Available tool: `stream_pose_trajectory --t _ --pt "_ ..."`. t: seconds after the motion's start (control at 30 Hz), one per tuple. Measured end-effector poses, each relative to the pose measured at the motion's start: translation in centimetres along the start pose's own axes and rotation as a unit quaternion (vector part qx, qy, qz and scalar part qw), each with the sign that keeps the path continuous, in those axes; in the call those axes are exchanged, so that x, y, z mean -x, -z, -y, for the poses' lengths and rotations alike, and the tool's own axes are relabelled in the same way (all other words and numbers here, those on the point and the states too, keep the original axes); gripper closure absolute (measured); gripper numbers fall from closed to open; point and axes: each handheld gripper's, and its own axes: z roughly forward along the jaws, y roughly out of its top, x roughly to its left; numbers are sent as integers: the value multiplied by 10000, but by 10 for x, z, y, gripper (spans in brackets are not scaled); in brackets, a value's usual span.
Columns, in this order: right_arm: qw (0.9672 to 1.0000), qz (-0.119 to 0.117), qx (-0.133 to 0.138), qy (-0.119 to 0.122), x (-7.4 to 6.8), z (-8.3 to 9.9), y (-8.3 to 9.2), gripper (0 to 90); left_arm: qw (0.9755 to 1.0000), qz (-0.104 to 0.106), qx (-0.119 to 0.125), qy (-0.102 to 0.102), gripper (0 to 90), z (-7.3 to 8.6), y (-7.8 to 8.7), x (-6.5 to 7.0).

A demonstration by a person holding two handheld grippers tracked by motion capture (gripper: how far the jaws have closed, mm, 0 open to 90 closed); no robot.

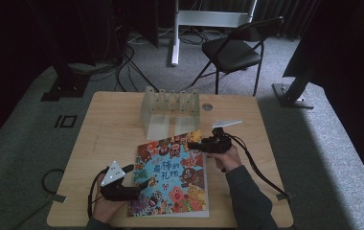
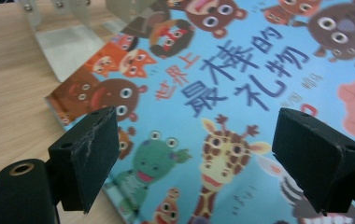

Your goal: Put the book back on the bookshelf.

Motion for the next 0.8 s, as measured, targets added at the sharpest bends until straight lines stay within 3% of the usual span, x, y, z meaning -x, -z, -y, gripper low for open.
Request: stream_pose_trajectory --t 0.13,0.3,0.4,0.8 --pt "10000 -15 32 50 -3 0 3 666 9999 98 -1 133 150 -3 1 -10" --pt "9999 -30 110 115 -9 -1 9 679 9998 38 -65 170 151 -5 -1 -20" --pt "9997 -49 170 142 -12 0 12 687 9994 127 -17 317 151 -8 -1 -26" --pt "9990 -98 344 253 -21 2 22 705 9991 152 7 390 151 -18 -3 -39"
